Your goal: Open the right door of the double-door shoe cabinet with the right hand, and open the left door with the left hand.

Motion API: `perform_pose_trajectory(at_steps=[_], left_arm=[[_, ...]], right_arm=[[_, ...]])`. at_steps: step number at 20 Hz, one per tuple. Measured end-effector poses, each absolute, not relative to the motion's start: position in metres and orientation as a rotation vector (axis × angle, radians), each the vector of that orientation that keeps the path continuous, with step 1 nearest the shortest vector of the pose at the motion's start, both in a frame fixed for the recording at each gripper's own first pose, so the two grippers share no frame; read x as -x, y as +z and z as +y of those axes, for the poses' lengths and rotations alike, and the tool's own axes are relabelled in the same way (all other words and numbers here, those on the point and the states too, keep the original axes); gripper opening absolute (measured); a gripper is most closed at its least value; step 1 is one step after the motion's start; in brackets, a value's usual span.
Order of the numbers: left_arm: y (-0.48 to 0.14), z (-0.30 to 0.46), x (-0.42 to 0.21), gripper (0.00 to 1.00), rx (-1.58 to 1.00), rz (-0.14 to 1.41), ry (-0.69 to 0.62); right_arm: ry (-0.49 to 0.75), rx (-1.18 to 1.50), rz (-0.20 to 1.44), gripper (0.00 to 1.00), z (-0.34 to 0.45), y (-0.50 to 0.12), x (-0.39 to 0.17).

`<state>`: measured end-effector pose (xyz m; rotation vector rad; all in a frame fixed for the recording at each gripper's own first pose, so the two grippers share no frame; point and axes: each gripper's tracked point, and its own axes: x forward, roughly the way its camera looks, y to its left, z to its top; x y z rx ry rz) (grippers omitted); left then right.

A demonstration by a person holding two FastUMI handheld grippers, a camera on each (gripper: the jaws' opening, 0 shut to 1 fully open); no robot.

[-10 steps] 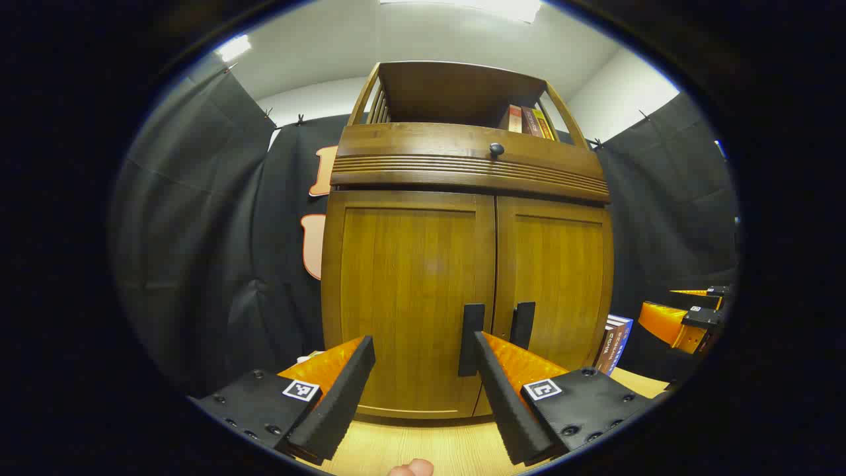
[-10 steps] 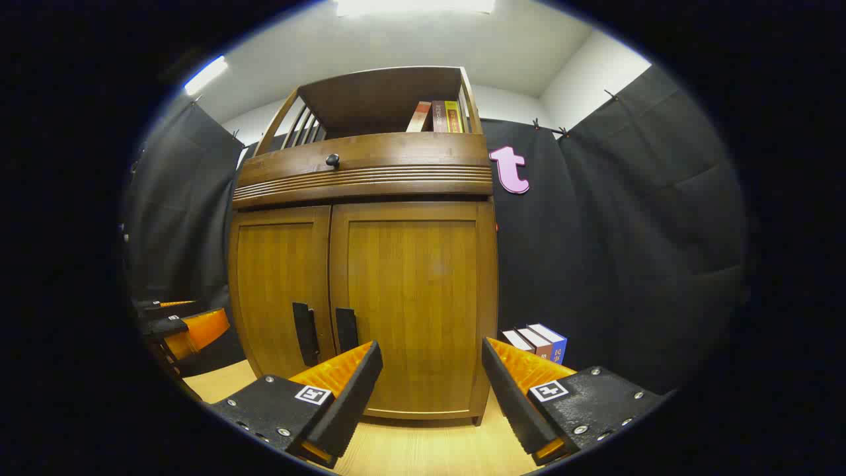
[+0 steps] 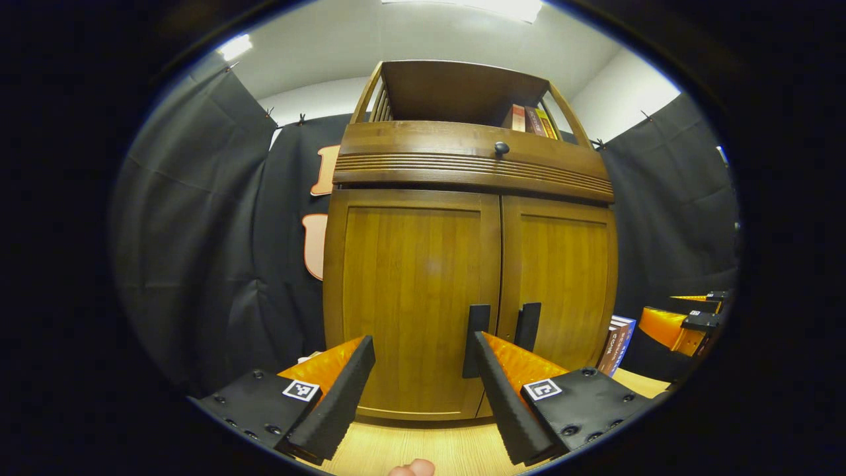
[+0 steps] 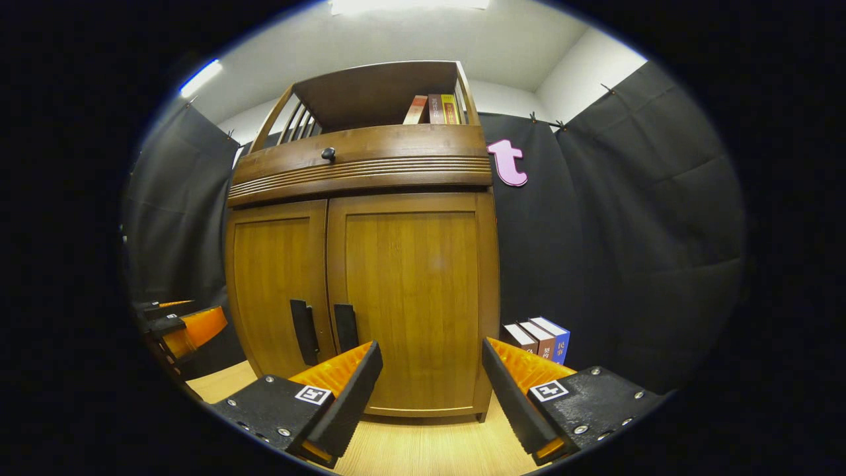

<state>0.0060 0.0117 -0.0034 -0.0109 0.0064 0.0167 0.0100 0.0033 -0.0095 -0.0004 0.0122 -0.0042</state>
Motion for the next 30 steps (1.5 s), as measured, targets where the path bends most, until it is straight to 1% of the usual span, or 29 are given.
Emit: perform_pose_trajectory(at_steps=[10,18,21,23,28,30], left_arm=[[-0.007,0.026,-0.008,0.99,0.002,0.008,0.049],[-0.01,0.041,-0.003,0.99,0.011,0.005,0.103],[-0.012,0.049,0.004,0.99,0.004,0.012,0.112],[-0.01,0.053,0.008,0.99,-0.005,0.01,0.121],[-0.006,0.067,0.023,0.99,-0.016,-0.001,0.15],[-0.004,0.072,0.027,0.99,-0.008,-0.001,0.163]], right_arm=[[0.012,0.011,-0.007,0.93,0.016,-0.005,-0.016],[0.096,-0.03,-0.031,0.93,0.048,0.005,-0.031],[0.133,-0.005,-0.05,0.93,0.068,0.002,-0.047],[0.161,0.024,-0.014,0.93,0.083,-0.014,-0.065],[0.186,0.034,0.022,0.94,0.108,-0.035,-0.111],[0.178,0.042,0.033,0.93,0.113,-0.044,-0.126]])
